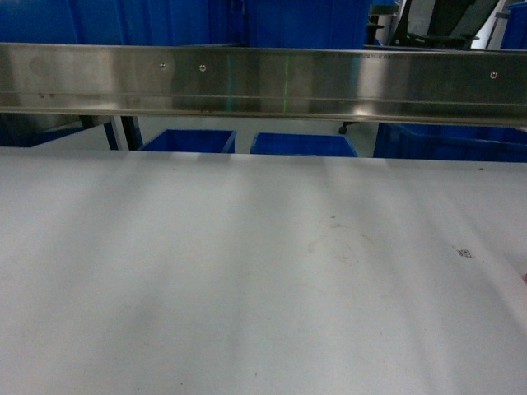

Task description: Place magnetic block on left shelf second layer

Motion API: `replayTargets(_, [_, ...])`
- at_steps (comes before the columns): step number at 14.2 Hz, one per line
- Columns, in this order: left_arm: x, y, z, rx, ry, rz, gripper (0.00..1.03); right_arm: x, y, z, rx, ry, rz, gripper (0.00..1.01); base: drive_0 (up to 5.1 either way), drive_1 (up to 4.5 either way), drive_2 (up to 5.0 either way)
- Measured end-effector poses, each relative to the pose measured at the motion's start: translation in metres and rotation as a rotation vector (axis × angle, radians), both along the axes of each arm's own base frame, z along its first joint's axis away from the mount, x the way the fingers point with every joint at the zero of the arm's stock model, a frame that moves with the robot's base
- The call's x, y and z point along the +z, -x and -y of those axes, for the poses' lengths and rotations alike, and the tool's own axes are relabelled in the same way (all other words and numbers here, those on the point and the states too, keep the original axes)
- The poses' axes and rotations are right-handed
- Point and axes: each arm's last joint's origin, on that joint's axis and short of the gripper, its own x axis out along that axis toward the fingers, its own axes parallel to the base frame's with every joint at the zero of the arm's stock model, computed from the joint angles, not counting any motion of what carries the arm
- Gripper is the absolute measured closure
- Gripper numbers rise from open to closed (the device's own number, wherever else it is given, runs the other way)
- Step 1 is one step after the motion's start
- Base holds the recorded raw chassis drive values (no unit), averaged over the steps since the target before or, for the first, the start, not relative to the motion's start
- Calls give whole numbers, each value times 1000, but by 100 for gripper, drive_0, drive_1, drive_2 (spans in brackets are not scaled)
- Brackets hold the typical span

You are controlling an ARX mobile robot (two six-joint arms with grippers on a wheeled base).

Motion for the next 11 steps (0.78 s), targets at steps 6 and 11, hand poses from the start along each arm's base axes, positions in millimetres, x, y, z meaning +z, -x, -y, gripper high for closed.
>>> replayTargets(6, [0, 0, 0, 0, 0, 0, 5, -109, -99, 10, -26, 61, -419, 3, 0, 0, 0])
replayTargets(11, [0, 0, 0, 0, 0, 0, 5, -141, -101, 6, -49, 54, -506, 3, 0, 0, 0])
